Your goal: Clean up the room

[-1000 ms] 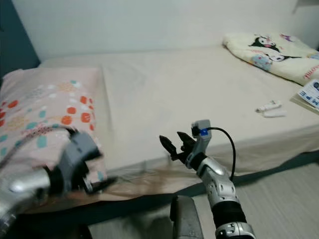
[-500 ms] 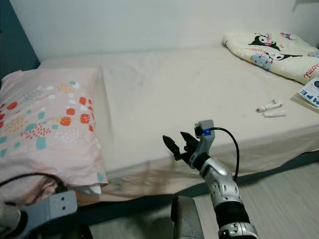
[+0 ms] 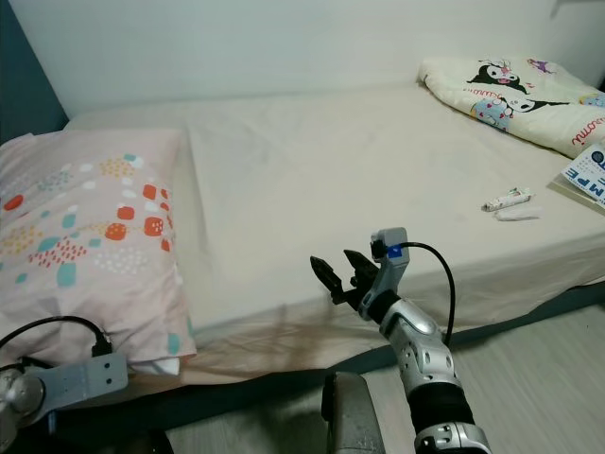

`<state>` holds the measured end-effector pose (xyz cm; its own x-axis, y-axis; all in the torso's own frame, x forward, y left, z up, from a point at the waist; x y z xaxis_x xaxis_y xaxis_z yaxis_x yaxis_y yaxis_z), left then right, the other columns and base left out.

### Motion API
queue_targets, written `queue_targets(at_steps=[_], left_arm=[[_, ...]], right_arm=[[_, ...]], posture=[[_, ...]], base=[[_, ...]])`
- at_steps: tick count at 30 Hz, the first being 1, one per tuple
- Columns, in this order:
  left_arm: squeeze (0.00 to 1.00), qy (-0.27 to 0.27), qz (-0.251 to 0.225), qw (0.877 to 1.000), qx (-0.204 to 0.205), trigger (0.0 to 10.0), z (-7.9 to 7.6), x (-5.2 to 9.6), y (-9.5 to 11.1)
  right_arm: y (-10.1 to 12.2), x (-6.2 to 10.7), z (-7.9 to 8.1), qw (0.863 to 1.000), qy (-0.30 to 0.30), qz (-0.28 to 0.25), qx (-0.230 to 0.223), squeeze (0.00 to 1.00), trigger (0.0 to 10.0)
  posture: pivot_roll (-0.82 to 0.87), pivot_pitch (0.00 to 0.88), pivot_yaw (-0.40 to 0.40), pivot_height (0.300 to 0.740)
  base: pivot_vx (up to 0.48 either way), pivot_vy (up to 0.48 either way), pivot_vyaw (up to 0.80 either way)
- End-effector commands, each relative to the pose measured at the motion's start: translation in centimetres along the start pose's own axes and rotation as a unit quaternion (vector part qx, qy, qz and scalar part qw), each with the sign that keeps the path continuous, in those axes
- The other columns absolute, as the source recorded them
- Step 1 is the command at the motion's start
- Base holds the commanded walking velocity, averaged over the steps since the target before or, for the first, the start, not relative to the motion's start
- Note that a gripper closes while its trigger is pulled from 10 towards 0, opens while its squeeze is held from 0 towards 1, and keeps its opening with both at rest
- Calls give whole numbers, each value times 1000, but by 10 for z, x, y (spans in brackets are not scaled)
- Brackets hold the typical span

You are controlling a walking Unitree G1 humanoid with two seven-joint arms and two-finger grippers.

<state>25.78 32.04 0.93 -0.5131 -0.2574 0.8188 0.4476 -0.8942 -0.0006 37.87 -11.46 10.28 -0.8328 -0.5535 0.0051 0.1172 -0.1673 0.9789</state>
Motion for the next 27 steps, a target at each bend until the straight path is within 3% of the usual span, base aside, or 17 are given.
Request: queue_targets(at_steps=[1,3,4,5,6,7,8,9,10,12,14,17,21,24,25,26,27], left_arm=[[0,1,10,1000,11,10000,-1,-3,-4],[0,48,21,998,31,10000,23,-6,-7],[0,48,21,998,31,10000,23,-6,-7],[0,92,24,995,35,10000,43,-5,-6],[0,92,24,995,35,10000,43,-5,-6],[0,131,26,990,42,10000,62,-4,-5],[0,131,26,990,42,10000,62,-4,-5],[0,174,23,983,46,10000,83,-2,-2],[0,174,23,983,46,10000,83,-2,-2],[0,236,14,971,46,10000,112,2,6],[0,272,-2,961,42,10000,130,4,19],[0,273,-11,961,44,10000,132,2,26],[0,248,-22,967,45,10000,122,-6,36],[0,142,4,988,52,10000,80,-22,22],[0,142,4,988,52,10000,80,-22,22],[0,98,9,994,51,10000,64,-25,17],[0,81,10,995,57,10000,60,-22,13]], right_arm=[[-1,2,-2,1000,-5,1,0,0,10000],[0,3,-2,1000,-6,1,1,0,10000],[0,3,-2,1000,-6,1,1,0,10000],[0,3,-2,1000,-6,0,0,0,10000],[0,3,-2,1000,-6,0,0,0,10000],[0,3,-2,1000,-6,0,0,0,10000],[0,3,-2,1000,-6,0,0,0,10000],[-1,3,-1,1000,-4,0,-2,0,10000],[-1,3,-1,1000,-4,0,-2,0,10000],[-3,3,2,1000,1,4,-2,0,10000],[-8,3,7,1000,14,14,-4,0,10000],[-10,3,10,1000,18,17,-3,0,10000],[-12,2,14,999,25,21,-1,0,10000],[-14,4,14,999,28,27,-2,0,10000],[-14,4,14,999,28,27,-2,0,10000],[-16,6,14,999,29,31,0,0,10000],[-17,7,13,999,29,33,0,0,10000]], posture=[[-126,26,-81,444],[-130,30,-84,444],[-130,30,-84,444],[-132,30,-86,444],[-132,30,-86,444],[-132,30,-86,444],[-132,30,-86,444],[-138,33,-87,444],[-138,33,-87,444],[-142,35,-91,444],[-143,36,-92,444],[-143,36,-93,444],[-150,36,-92,444],[-152,34,-94,444],[-152,34,-94,444],[-149,34,-96,444],[-148,33,-98,444]], base=[[0,0,0],[0,0,0],[0,0,0],[0,0,0],[0,0,0],[0,0,0],[0,0,0],[0,0,0],[0,0,0],[0,0,0],[0,0,0],[0,0,0],[0,0,0],[0,0,0],[0,0,0],[0,0,0],[0,0,0]])
Point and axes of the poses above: a point about 5 cm out from each wrist's last joint towards the gripper, its own x axis pointing back from the gripper into the wrist, its own y axis along the axis of the wrist's last joint, z = x × y, the point moved 6 cm from there along -x, pointing out of the wrist towards the gripper, and after that the axes turned 5 degrees about x, right-handed, at the moved point
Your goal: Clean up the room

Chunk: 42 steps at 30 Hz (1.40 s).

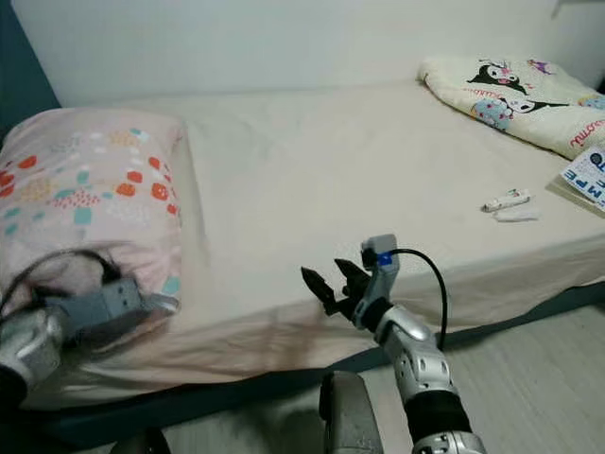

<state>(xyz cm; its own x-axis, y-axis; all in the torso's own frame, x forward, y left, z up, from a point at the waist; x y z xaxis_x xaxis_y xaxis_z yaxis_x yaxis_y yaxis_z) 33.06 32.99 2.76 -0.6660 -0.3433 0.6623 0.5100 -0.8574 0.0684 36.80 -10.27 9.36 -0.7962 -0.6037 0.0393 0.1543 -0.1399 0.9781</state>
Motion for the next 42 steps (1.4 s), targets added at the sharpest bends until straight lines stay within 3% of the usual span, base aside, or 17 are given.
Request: queue_targets(at_steps=[1,5,10,12,17,18,19,24,27,30,31,33,35,38,40,41,42], left_arm=[[0,-36,14,999,6,10000,-6,4,-11],[0,-68,12,998,9,10000,4,25,-19],[0,5,-17,1000,14,10000,61,53,-7],[0,31,-60,997,23,10000,95,83,6],[0,-30,-157,987,17,10000,88,109,34],[0,-107,-283,953,20,10000,68,139,68],[0,-122,-308,943,21,10000,65,147,74],[0,-175,-386,906,-3,10000,45,183,90],[0,-179,-391,903,-4,10000,42,190,94],[0,-148,-482,863,24,10000,52,212,125],[0,-137,-526,838,57,10000,60,222,138],[0,-137,-526,838,57,10000,60,222,138],[0,-117,-576,789,176,10000,76,219,160],[0,-94,-583,765,258,10000,87,206,171],[0,-56,-590,697,404,10000,94,184,187],[0,-56,-590,697,404,10000,94,184,187],[0,-45,-576,673,461,10000,93,173,189]], right_arm=[[-5,4,0,1000,2,10,0,0,10000],[-6,4,-2,1000,2,15,-1,0,10000],[-3,-1,2,1000,16,18,-6,0,10000],[-1,-4,3,1000,19,15,-12,0,10000],[3,-5,3,1000,19,5,-16,0,10000],[10,-4,1,999,17,-14,-28,0,10000],[11,-4,0,999,16,-18,-31,0,10000],[16,-5,-2,999,9,-28,-30,0,10000],[18,-6,-3,999,8,-33,-33,0,10000],[19,-7,-5,999,4,-34,-30,0,10000],[20,-8,-6,999,1,-35,-29,0,10000],[20,-8,-6,999,1,-35,-29,0,10000],[22,-8,-9,999,-4,-38,-30,0,10000],[22,-9,-11,999,-7,-39,-30,0,10000],[24,-10,-12,999,-11,-43,-29,0,10000],[24,-10,-12,999,-11,-43,-29,0,10000],[24,-10,-13,999,-13,-44,-29,0,10000]], posture=[[-148,33,-98,444],[-135,28,-107,444],[-128,17,-106,444],[-126,16,-106,444],[-117,17,-104,444],[-111,16,-101,454],[-111,16,-101,459],[-113,13,-93,479],[-109,10,-95,489],[-102,1,-89,499],[-102,0,-88,504],[-102,0,-88,504],[-102,0,-82,514],[-99,0,-79,519],[-102,0,-75,529],[-102,0,-75,529],[-106,0,-74,534]], base=[[0,0,0],[0,0,0],[0,0,0],[0,0,0],[0,0,0],[0,0,0],[0,0,0],[0,0,0],[0,0,0],[0,0,0],[0,0,0],[0,0,0],[-480,0,0],[-160,0,0],[0,0,0],[0,0,0],[0,0,0]])
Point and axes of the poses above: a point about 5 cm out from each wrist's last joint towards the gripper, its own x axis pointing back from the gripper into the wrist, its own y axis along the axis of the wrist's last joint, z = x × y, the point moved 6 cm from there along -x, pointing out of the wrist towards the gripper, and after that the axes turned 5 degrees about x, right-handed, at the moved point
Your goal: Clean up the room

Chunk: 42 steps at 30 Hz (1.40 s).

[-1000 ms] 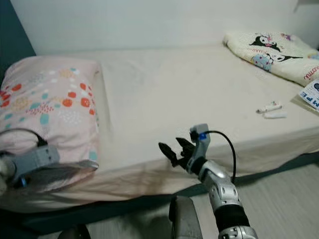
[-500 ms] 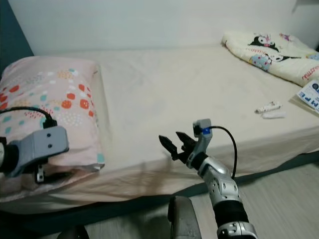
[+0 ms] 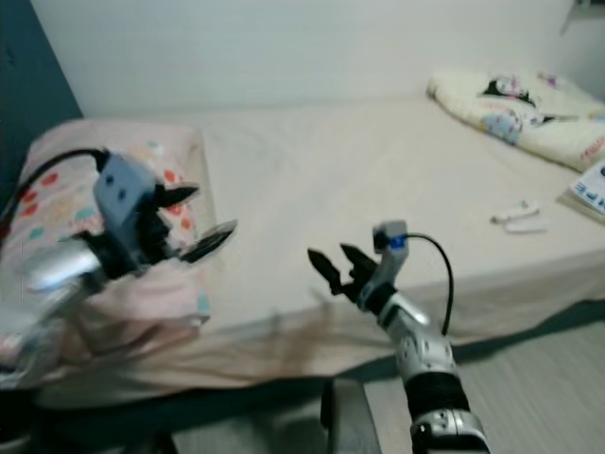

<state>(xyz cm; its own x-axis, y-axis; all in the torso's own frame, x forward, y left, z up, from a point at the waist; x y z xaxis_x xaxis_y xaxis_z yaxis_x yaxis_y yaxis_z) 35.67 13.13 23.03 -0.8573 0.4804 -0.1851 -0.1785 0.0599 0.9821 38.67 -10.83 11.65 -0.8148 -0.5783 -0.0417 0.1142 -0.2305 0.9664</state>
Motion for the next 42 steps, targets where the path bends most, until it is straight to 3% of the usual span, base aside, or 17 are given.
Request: queue_targets(at_steps=[1,2,3,4,6,9,10,11,12,18,23,26,28,38,42], left_arm=[[0,90,-4,993,80,10000,20,1,-23],[0,90,-4,993,80,10000,20,1,-23],[0,132,-4,984,123,10000,24,0,-36],[0,132,-4,984,123,10000,24,0,-36],[0,167,1,966,196,10000,26,2,-57],[0,167,1,966,196,10000,26,2,-57],[0,176,10,962,206,10000,26,3,-66],[0,176,10,962,206,10000,26,3,-66],[0,196,38,961,191,10000,27,2,-83],[0,224,71,956,178,10000,32,4,-104],[0,227,109,951,178,10000,26,6,-124],[0,232,136,950,156,10000,26,9,-134],[0,229,167,946,156,10000,24,14,-150],[0,224,159,948,160,10000,25,16,-155],[0,224,177,947,148,10000,25,24,-170]], right_arm=[[-1,0,-2,1000,-8,-2,-3,0,10000],[-1,0,-2,1000,-8,-2,-3,0,10000],[-1,-1,-3,1000,-9,-2,-1,0,10000],[-1,-1,-3,1000,-9,-2,-1,0,10000],[0,-1,-3,1000,-10,-2,0,0,10000],[0,-1,-3,1000,-10,-2,0,0,10000],[0,-2,-4,1000,-12,-4,1,0,10000],[0,-2,-4,1000,-12,-4,1,0,10000],[2,-3,-6,1000,-15,-7,2,0,10000],[2,-5,-6,1000,-19,-11,2,0,10000],[-3,-5,-5,1000,-21,-10,-5,0,10000],[-5,-5,-5,1000,-22,-9,-6,0,10000],[-7,-4,-6,1000,-22,-7,-7,0,10000],[-17,-1,-10,999,-30,8,-10,0,10000],[-39,9,-18,998,-49,43,-11,0,10000]], posture=[[-109,0,-74,539],[-109,0,-74,539],[-112,0,-72,544],[-112,0,-72,544],[-114,0,-71,554],[-114,0,-71,554],[-111,0,-71,559],[-111,0,-71,559],[-108,0,-64,569],[-106,0,-51,584],[-103,0,-48,604],[-102,0,-48,614],[-103,0,-46,629],[-99,0,-44,669],[-104,0,-44,689]], base=[[0,0,0],[0,0,0],[0,0,0],[0,0,0],[0,0,0],[0,0,0],[0,0,0],[0,0,0],[0,0,0],[0,0,0],[-388,0,0],[0,0,0],[0,0,0],[-187,0,0],[0,0,0]])
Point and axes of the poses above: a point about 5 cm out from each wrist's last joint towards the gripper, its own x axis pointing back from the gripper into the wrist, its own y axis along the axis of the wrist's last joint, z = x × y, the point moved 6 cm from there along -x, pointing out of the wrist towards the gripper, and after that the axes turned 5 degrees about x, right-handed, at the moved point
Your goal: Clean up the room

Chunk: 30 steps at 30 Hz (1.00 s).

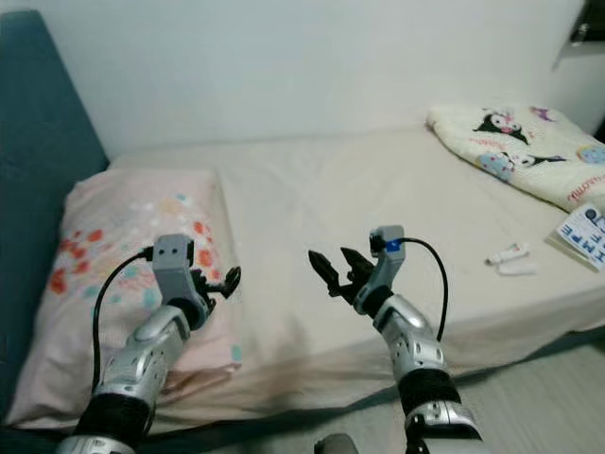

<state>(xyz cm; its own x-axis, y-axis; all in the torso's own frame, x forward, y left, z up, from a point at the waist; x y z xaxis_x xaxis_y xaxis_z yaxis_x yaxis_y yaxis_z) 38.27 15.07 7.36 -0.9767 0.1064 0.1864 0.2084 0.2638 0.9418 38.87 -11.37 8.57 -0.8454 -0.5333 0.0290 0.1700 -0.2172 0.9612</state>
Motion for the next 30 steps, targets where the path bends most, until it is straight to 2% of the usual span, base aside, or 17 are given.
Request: queue_targets(at_steps=[1,3,4,6,7,9,10,12,14,16,17,19,20,22,23,27,30], left_arm=[[0,7,19,1000,-11,10000,7,2,-13],[0,26,50,998,-18,10000,20,6,-36],[0,26,50,998,-18,10000,20,6,-36],[0,57,90,994,-31,10000,39,15,-63],[0,57,90,994,-31,10000,39,15,-63],[0,104,147,983,-36,10000,68,36,-100],[0,104,147,983,-36,10000,68,36,-100],[0,132,192,971,-44,10000,86,57,-127],[0,132,192,971,-44,10000,86,57,-127],[0,166,264,948,-66,10000,106,91,-165],[0,166,264,948,-66,10000,106,91,-165],[0,194,332,920,-74,10000,119,130,-199],[0,194,332,920,-74,10000,119,130,-199],[0,214,375,899,-65,10000,124,159,-222],[0,214,375,899,-65,10000,124,159,-222],[0,226,416,879,-64,10000,126,187,-241],[0,220,430,873,-71,10000,124,193,-246]], right_arm=[[-11,5,-5,1000,-13,16,0,0,10000],[-39,19,-20,997,-52,62,-3,0,10000],[-39,19,-20,997,-52,62,-3,0,10000],[-67,40,-40,987,-114,113,-18,0,10000],[-67,40,-40,987,-114,113,-18,0,10000],[-111,84,-63,961,-192,201,-9,0,10000],[-111,84,-63,961,-192,201,-9,0,10000],[-142,121,-73,935,-235,267,5,0,10000],[-142,121,-73,935,-235,267,5,0,10000],[-177,166,-75,899,-281,336,-11,0,10000],[-177,166,-75,899,-281,336,-11,0,10000],[-210,207,-63,866,-290,407,-10,0,10000],[-210,207,-63,866,-290,407,-10,0,10000],[-226,230,-55,847,-297,441,-16,0,10000],[-226,230,-55,847,-297,441,-16,0,10000],[-231,237,-52,841,-300,450,-14,0,10000],[-228,239,-57,838,-304,453,-5,0,10000]], posture=[[-104,0,-44,689],[-105,0,-45,704],[-105,0,-45,704],[-105,0,-44,714],[-105,0,-44,714],[-106,0,-45,724],[-106,0,-45,724],[-102,0,-46,734],[-102,0,-46,734],[-97,0,-46,738],[-97,0,-46,738],[-97,0,-46,738],[-97,0,-46,738],[-92,0,-41,738],[-92,0,-41,738],[-93,0,-37,738],[-93,0,-34,738]], base=[[0,0,0],[0,0,0],[0,0,0],[0,0,0],[0,0,0],[0,0,0],[0,0,0],[0,0,0],[0,0,0],[0,-210,0],[0,-420,0],[0,-476,0],[0,-472,0],[0,-476,0],[0,-480,0],[0,-472,0],[0,-480,0]])
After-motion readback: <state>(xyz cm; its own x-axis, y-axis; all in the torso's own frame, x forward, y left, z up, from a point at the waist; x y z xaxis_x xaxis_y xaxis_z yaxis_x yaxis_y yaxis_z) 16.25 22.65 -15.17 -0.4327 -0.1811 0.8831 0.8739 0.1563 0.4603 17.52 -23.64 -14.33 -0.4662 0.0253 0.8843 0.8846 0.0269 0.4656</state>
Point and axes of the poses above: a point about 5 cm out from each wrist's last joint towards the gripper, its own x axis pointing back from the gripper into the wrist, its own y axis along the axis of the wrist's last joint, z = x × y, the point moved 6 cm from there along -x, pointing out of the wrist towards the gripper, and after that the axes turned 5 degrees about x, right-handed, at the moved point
